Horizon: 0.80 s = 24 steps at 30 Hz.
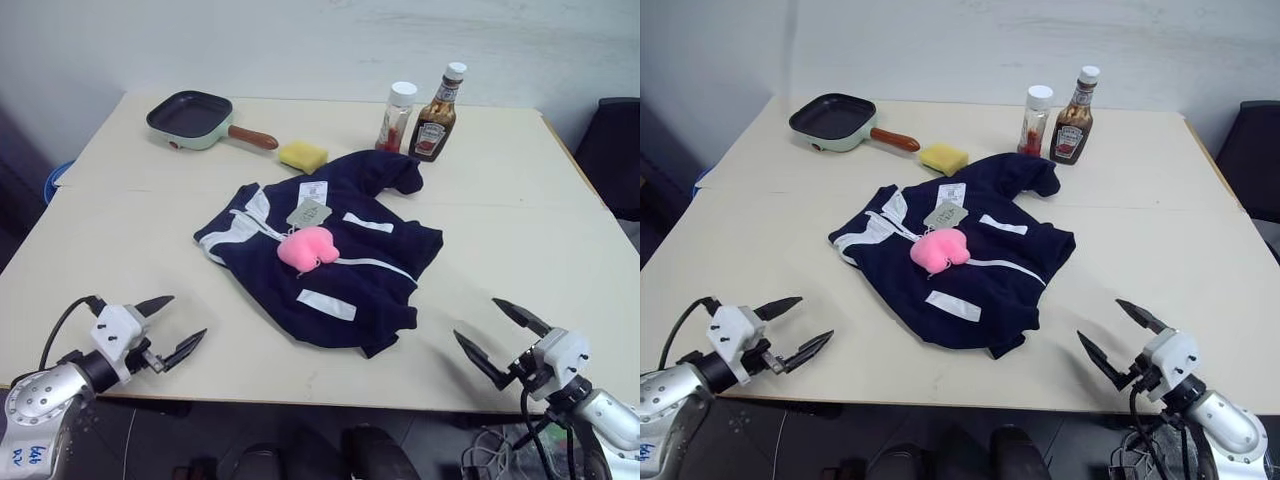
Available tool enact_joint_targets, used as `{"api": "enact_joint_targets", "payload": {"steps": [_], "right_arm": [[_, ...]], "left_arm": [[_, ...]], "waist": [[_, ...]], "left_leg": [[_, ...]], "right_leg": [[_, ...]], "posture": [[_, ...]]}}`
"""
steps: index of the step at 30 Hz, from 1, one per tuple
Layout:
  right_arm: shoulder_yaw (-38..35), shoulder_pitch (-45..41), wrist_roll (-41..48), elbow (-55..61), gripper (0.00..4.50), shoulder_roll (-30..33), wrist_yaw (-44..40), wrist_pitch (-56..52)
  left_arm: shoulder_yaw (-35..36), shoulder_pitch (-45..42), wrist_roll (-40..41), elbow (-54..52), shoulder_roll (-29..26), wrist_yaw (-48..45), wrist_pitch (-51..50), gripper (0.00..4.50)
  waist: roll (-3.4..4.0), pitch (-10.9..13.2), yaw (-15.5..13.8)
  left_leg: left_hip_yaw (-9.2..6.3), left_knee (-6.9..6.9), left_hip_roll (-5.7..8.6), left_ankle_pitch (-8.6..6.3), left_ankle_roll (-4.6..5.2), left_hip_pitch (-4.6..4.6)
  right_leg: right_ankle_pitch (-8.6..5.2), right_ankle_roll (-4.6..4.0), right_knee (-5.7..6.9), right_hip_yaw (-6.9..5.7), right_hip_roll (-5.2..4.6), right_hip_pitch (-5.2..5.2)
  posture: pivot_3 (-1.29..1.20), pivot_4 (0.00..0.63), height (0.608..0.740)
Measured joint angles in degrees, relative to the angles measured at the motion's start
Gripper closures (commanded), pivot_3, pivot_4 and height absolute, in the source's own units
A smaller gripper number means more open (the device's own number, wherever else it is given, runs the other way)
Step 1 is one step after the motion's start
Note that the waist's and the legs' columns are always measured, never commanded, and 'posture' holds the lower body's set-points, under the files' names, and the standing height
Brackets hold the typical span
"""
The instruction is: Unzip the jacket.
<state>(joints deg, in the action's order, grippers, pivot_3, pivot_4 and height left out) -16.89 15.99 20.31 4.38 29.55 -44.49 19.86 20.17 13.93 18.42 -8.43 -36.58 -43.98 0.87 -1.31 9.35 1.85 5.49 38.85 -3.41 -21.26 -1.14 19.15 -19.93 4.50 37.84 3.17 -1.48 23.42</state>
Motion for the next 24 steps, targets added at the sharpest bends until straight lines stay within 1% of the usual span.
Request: {"api": "enact_joint_targets", "payload": {"steps": [5,9,13,16,20,22,24], "right_arm": [[0.7,0.0,-0.21,0.03,0.03,-0.18,0.7,-0.05],[0.7,0.05,0.09,0.05,0.03,-0.17,0.68,-1.36],[0.93,-0.17,0.97,0.2,0.03,0.37,-1.18,-2.53],[0.94,-0.21,1.91,1.21,0.03,0.39,-2.3,-2.6],[1.29,-0.27,2.89,3.52,0.03,0.32,-3.92,-2.13],[2.01,-0.97,3.71,5.45,0.03,-0.08,-4.93,-0.98],[2.99,-2.37,4.04,8.09,0.03,-0.32,-5.49,0.21]], "left_arm": [[0.03,0.47,0.53,-0.25,0.12,-0.03,-0.95,0.0],[1.78,-0.18,9.09,-1.45,-0.34,-3.2,-8.01,0.0],[2.92,-2.76,9.77,-1.96,-0.83,-3.62,-8.16,0.0],[2.01,-3.63,9.13,-1.39,-3.44,-6.42,-8.02,0.0],[1.54,-7.75,8.42,2.32,-6.82,-9.49,-8.55,0.0],[0.42,-10.02,9.26,2.63,-7.53,-10.59,-11.7,0.0],[-2.71,-14.59,10.94,2.6,-6.79,-10.31,-17.37,0.0]], "waist": [[0.0,0.0,0.03],[0.0,0.0,0.03],[0.0,0.0,-0.08],[0.0,0.0,-0.07],[0.01,0.0,-0.06],[0.02,0.01,-0.03],[0.07,0.04,-0.07]], "left_leg": [[0.0,0.02,-0.01,0.0,0.01,-0.01],[-0.02,0.02,-0.01,0.01,0.0,0.0],[-0.01,0.04,0.01,0.01,0.0,0.0],[-0.02,0.03,0.0,0.01,-0.01,0.0],[-0.01,0.04,0.0,0.02,-0.02,-0.01],[-0.01,0.04,0.0,0.02,-0.02,0.0],[-0.03,0.08,0.01,0.02,-0.02,0.01]], "right_leg": [[0.0,0.0,0.02,0.0,0.01,-0.01],[0.0,0.0,0.03,-0.01,0.0,0.0],[0.0,0.0,0.02,-0.01,0.0,-0.02],[0.0,0.0,0.02,-0.02,0.02,0.0],[0.0,0.0,0.03,-0.02,0.02,-0.01],[0.0,0.0,0.04,-0.02,0.02,0.0],[0.01,0.01,0.08,-0.03,0.02,0.0]], "posture": [[0.0,0.15,0.74],[0.0,0.15,0.74],[0.0,0.15,0.74],[0.0,0.15,0.74],[0.0,0.15,0.74],[0.0,0.15,0.74],[0.0,0.15,0.74]]}}
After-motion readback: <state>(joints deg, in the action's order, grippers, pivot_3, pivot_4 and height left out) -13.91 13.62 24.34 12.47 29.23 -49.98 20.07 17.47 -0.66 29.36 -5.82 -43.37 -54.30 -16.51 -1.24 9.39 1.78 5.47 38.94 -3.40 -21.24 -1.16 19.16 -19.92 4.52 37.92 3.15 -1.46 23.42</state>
